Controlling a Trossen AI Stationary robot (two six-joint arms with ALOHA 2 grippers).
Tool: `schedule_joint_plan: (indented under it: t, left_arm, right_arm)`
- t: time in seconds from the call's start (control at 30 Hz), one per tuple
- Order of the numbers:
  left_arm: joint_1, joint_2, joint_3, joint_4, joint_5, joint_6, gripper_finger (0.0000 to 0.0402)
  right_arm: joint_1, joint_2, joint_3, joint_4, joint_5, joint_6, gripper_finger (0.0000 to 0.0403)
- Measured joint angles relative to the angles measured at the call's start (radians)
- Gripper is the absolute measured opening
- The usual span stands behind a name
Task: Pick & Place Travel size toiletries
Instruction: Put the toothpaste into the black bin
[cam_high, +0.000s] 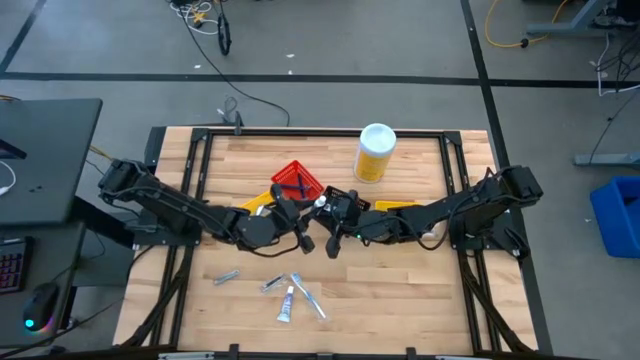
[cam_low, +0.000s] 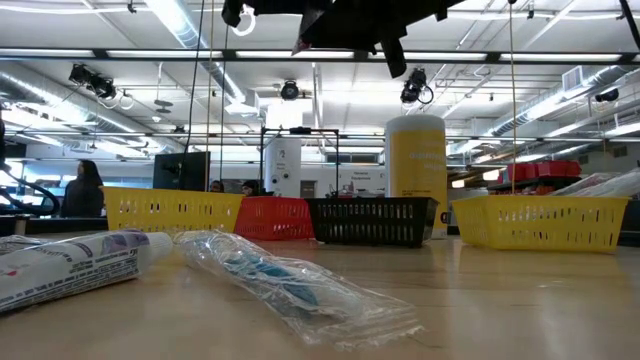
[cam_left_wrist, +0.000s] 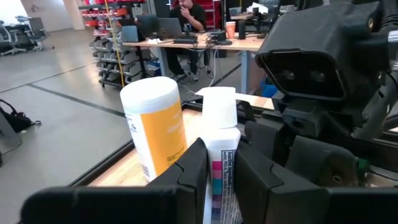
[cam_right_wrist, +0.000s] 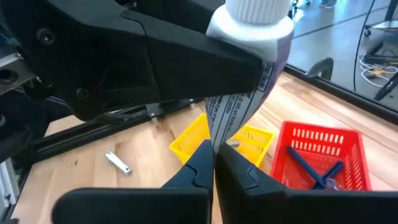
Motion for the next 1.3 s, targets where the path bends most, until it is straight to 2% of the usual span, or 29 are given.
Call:
schedule_joint_plan:
  t: [0.1,0.27,0.5,0.6,0.8,0.87,0.93,1.03,1.13,1.2,1.3]
  left_arm:
    - [0.015,0.0,0.0,0.002,0.001,0.001,0.0073]
    - [0.035,0.0,0.0,0.0,-0.002,0.006,0.0098]
    - [0.071,0.0,0.0,-0.033,-0.004,0.052,0.0149]
    - [0.093,0.0,-0.002,-0.051,-0.004,0.044,0.0168]
    - [0.116,-0.002,0.0,-0.129,-0.013,0.019,0.0192]
    - [0.116,-0.002,0.0,-0.19,-0.01,-0.024,0.0194]
    - [0.116,-0.002,0.0,-0.271,-0.004,-0.074,0.0194]
    - [0.116,-0.002,0.0,-0.416,0.055,-0.166,0.0188]
    - [0.116,-0.002,0.0,-0.563,0.149,-0.282,0.018]
    - [0.116,-0.002,-0.003,-0.645,0.203,-0.354,0.0174]
    - [0.116,-0.002,-0.011,-0.718,0.232,-0.415,0.0166]
  right_arm:
    - [0.0,0.0,0.0,0.0,0.015,0.001,0.0004]
    - [-0.002,0.0,0.0,-0.021,0.112,0.003,0.0002]
    - [-0.027,-0.002,0.0,-0.106,0.123,0.03,0.0001]
    - [-0.046,-0.003,0.003,-0.21,0.125,0.078,0.0001]
    - [-0.096,-0.002,0.0,-0.585,0.112,0.268,0.0001]
    - [-0.12,-0.002,0.0,-0.708,0.072,0.333,0.0001]
    - [-0.148,-0.002,-0.001,-0.771,-0.022,0.347,0.0001]
    - [-0.181,-0.002,-0.034,-0.766,-0.203,0.341,0.0001]
    - [-0.203,-0.002,-0.078,-0.704,-0.324,0.305,0.0003]
    - [-0.208,-0.001,-0.107,-0.666,-0.343,0.267,0.0007]
    - [-0.209,-0.001,-0.123,-0.618,-0.311,0.207,0.0017]
